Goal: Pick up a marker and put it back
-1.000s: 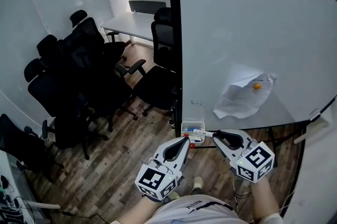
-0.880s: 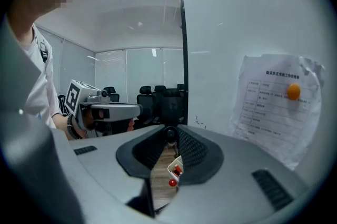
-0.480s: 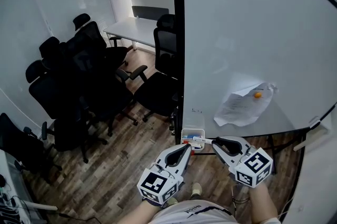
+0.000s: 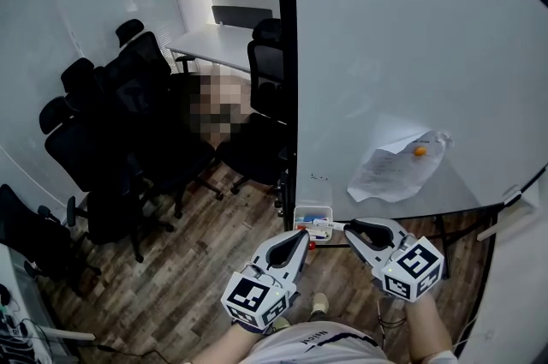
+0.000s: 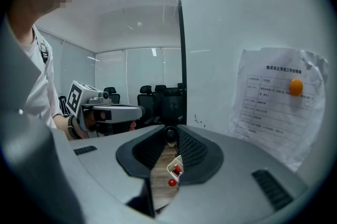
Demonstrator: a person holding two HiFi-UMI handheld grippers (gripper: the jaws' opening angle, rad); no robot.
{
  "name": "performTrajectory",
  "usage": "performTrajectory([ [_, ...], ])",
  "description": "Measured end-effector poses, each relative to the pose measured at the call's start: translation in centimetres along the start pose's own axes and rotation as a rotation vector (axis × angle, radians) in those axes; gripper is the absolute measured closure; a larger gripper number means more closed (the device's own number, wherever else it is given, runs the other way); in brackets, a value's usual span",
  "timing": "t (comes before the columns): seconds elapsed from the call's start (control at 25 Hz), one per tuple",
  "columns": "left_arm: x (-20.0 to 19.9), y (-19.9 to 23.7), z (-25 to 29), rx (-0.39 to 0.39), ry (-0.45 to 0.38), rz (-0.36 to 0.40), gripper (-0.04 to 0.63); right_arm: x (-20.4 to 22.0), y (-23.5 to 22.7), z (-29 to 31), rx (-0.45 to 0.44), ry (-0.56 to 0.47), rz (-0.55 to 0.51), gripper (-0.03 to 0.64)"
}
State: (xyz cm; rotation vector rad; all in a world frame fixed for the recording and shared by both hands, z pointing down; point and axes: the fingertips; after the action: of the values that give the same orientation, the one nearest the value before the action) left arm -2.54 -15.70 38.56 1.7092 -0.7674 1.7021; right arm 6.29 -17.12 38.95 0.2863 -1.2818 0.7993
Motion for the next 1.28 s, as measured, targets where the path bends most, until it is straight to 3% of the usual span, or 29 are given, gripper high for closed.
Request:
performTrajectory([
  [0.24, 0.7, 1.0, 0.3, -0.024, -0.002, -0.014, 0.584, 0.4, -1.2, 1.2, 0.02, 0.013, -0.008, 0.538],
  [0.52, 3.8, 1.9, 1.5, -0.056, 0.043, -0.037, 0.584, 3.9, -4.7, 3.6, 0.043, 0.065, 0.03, 0.538],
  [0.88, 7.2, 3.5, 2.5, -0.109, 0.141, -0.046, 0.584, 9.3, -8.4, 9.0, -0.016, 0.109, 0.085, 0.537],
  [1.28, 8.9, 5.2, 2.5, -0.189, 0.201, -0.053, 0.584, 12.8, -9.3, 14.0, -0.084, 0.155, 0.099, 0.537],
])
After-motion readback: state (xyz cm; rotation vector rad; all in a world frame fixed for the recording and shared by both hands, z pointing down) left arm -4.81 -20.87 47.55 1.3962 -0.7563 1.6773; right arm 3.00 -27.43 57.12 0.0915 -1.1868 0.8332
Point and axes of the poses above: the fingertips, and each gripper's own axes: z forward along the fingers, y to its left, x out of its underside, and after that the axes turned 12 degrees about z, right-handed
